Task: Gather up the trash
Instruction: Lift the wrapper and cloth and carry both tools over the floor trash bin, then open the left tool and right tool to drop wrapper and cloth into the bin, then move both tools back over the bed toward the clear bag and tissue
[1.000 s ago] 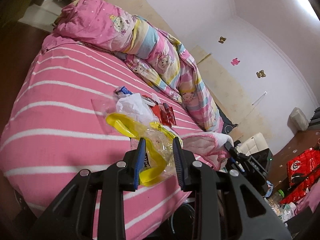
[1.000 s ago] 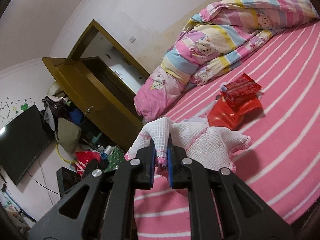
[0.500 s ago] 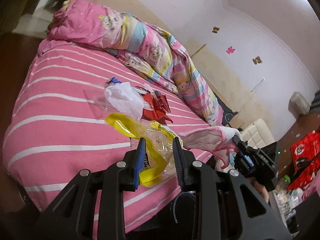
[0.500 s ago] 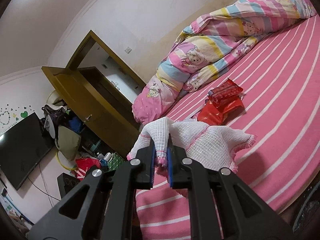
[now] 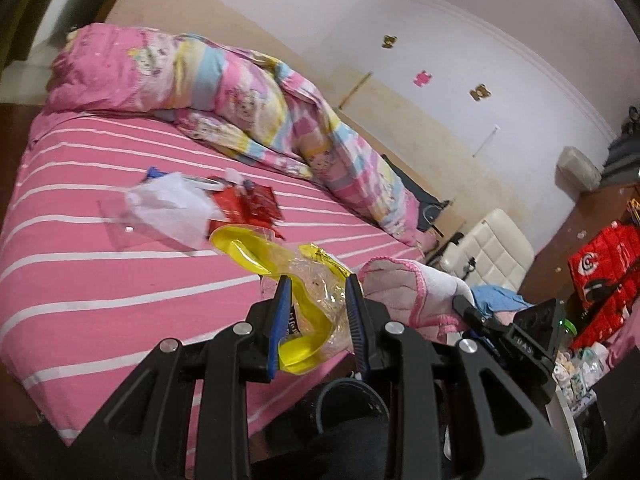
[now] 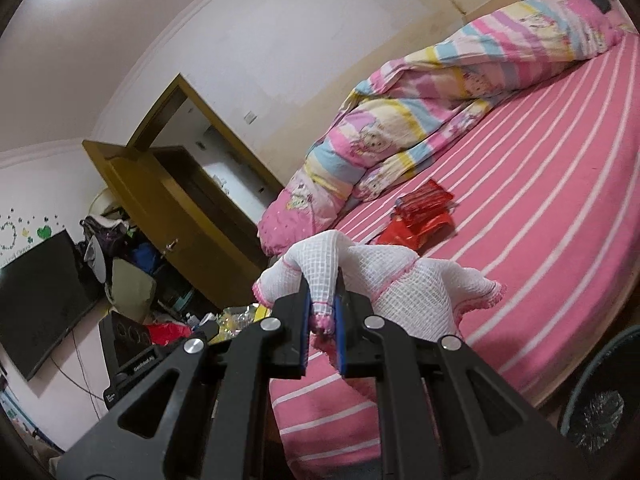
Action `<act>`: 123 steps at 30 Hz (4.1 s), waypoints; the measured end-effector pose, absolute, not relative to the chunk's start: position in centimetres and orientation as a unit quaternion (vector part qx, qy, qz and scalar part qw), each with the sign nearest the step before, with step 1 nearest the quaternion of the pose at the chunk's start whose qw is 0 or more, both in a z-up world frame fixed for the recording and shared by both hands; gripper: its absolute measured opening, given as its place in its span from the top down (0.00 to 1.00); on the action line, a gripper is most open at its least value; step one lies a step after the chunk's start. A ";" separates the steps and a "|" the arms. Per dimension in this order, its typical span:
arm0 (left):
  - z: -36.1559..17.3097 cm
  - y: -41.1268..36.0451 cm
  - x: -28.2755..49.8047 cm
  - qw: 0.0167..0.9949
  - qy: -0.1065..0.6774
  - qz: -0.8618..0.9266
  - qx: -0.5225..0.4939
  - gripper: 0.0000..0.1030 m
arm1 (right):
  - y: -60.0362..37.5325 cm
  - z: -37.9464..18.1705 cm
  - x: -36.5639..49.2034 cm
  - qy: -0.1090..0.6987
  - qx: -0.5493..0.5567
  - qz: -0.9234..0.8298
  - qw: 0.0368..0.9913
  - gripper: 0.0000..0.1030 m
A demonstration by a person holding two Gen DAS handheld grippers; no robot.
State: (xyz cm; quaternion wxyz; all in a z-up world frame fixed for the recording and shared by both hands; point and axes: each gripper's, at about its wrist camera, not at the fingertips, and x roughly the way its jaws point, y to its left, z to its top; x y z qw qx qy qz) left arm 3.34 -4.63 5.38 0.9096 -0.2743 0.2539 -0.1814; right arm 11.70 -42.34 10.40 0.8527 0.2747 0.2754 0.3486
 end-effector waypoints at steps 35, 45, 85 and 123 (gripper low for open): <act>-7.4 -32.8 7.5 0.803 0.484 -0.296 -0.181 0.74 | -63.8 -1.3 2.8 0.350 0.347 0.095 0.865 0.90; -14.2 -35.5 11.0 0.761 0.560 -0.293 -0.149 0.74 | -66.8 -10.2 3.2 0.430 0.378 0.032 0.819 0.89; -7.7 -33.7 11.5 0.843 0.458 -0.230 -0.164 0.14 | -59.4 0.6 -0.7 0.325 0.062 -0.118 0.936 0.16; -5.1 9.8 15.0 0.881 0.366 0.042 -0.295 0.10 | -16.4 2.6 22.2 0.326 -0.016 0.277 0.904 0.13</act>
